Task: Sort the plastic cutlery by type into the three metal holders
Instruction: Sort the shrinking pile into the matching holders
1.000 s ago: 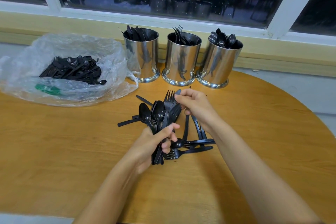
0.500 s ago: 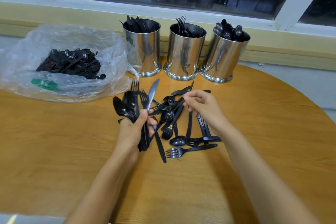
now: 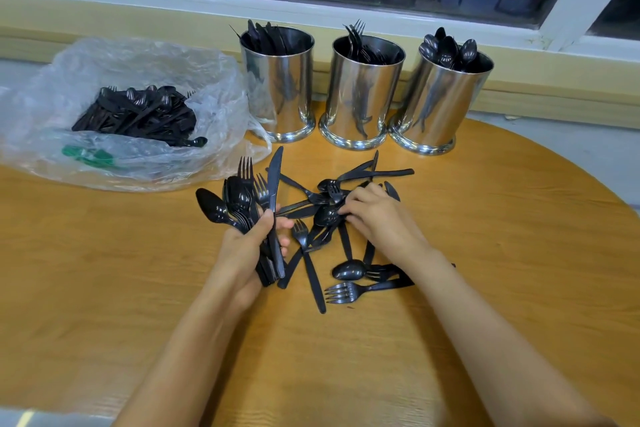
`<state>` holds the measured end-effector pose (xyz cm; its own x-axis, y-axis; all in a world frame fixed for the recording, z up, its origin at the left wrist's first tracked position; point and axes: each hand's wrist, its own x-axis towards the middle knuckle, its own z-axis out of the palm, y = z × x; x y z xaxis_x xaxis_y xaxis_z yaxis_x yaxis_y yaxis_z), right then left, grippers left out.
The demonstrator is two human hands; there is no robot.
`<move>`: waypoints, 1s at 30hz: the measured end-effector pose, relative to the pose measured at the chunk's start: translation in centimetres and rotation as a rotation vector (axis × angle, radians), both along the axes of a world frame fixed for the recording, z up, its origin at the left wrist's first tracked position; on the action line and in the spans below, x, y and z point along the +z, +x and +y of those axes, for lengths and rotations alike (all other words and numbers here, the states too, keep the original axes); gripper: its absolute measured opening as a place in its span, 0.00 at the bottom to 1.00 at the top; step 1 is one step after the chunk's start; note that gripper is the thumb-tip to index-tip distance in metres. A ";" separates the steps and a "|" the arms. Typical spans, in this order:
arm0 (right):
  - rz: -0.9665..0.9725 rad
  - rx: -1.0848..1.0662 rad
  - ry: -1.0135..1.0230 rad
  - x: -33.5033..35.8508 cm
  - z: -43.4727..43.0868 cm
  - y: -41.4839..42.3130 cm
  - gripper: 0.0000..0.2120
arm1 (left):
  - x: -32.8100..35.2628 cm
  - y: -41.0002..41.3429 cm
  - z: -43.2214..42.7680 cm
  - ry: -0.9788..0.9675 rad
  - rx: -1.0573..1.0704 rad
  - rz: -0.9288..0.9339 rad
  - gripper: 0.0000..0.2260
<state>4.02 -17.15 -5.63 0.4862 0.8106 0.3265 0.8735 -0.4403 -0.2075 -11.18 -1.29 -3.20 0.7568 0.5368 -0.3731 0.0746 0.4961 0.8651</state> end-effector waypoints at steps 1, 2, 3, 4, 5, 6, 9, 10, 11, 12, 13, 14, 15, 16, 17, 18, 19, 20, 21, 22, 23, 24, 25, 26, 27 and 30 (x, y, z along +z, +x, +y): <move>-0.072 0.015 0.002 -0.2 0.0 0.2 0.08 | 0.0 0.1 0.1 -0.022 0.007 -0.008 0.08; -0.130 0.024 0.005 -0.3 0.1 0.5 0.07 | 0.0 0.1 0.1 -0.043 0.014 -0.015 0.07; -0.167 0.028 0.005 -0.3 0.1 0.7 0.07 | 0.0 0.1 0.2 -0.058 0.020 -0.019 0.07; -0.198 0.022 0.017 -0.1 0.1 0.7 0.06 | 0.0 0.1 0.2 -0.069 0.024 -0.023 0.07; -0.219 0.000 0.032 0.2 0.0 0.6 0.06 | 0.0 0.1 0.2 -0.081 0.027 -0.026 0.07; -0.221 -0.032 0.053 0.7 -0.1 0.5 0.05 | 0.0 0.2 0.2 -0.097 0.030 -0.031 0.08; -0.133 -0.139 0.099 1.7 0.0 -0.2 0.07 | 0.0 0.5 0.1 -0.145 0.048 -0.051 0.08; -0.067 -0.162 0.124 1.8 0.1 -0.5 0.09 | 0.0 0.7 0.0 -0.156 0.055 -0.058 0.08; 0.019 -0.176 0.172 1.9 0.3 -0.9 0.12 | 0.1 0.9 -0.3 -0.165 0.063 -0.066 0.08; 0.118 -0.187 0.246 2.0 0.5 -1.3 0.14 | 0.1 1.1 -0.6 -0.173 0.072 -0.074 0.08; 0.216 -0.205 0.321 2.2 0.8 -1.9 0.16 | 0.1 1.4 -0.9 -0.179 0.082 -0.082 0.09; 0.308 -0.212 0.373 2.5 1.2 -2.6 0.17 | 0.0 1.6 -1.2 -0.178 0.092 -0.090 0.09; 0.367 -0.209 0.400 2.8 1.6 -3.5 0.18 | 0.0 1.8 -1.5 -0.172 0.103 -0.097 0.09; 0.386 -0.197 0.416 3.0 2.1 -4.4 0.18 | -0.1 2.1 -1.8 -0.165 0.114 -0.102 0.10; 0.381 -0.187 0.435 3.2 2.5 -5.3 0.17 | -0.2 2.3 -2.1 -0.158 0.125 -0.104 0.10; 0.376 -0.184 0.463 3.1 2.8 -6.1 0.16 | -0.4 2.5 -2.4 -0.147 0.137 -0.105 0.10; 0.365 -0.196 0.480 3.0 3.1 -6.8 0.14 | -0.5 2.7 -2.6 -0.135 0.150 -0.105 0.10; 0.362 -0.209 0.484 2.9 3.3 -7.4 0.13 | -0.6 2.8 -2.8 -0.123 0.164 -0.104 0.11; 0.383 -0.213 0.483 2.6 3.4 -7.8 0.12 | -0.6 2.9 -3.0 -0.116 0.177 -0.104 0.11; 0.425 -0.203 0.489 2.2 3.5 -8.0 0.12 | -0.6 2.9 -3.1 -0.108 0.183 -0.103 0.12; 0.465 -0.179 0.494 1.8 3.5 -8.3 0.11 | -0.5 2.8 -3.2 -0.090 0.178 -0.101 0.14; 0.491 -0.149 0.492 1.7 3.5 -8.7 0.11 | -0.5 2.8 -3.3 -0.065 0.162 -0.095 0.16; 0.476 -0.118 0.480 1.6 3.6 -9.1 0.11 | -0.4 2.6 -3.2 -0.041 0.153 -0.084 0.18; 0.442 -0.090 0.454 1.6 3.7 -9.6 0.11 | -0.4 2.5 -3.1 -0.025 0.155 -0.071 0.18; 0.428 -0.060 0.417 1.5 3.6 -9.8 0.13 | -0.4 2.3 -2.8 -0.018 0.167 -0.061 0.17; 0.429 -0.007 0.328 1.3 2.9 -9.6 0.15 | -0.2 2.1 -1.8 -0.023 0.219 -0.029 0.11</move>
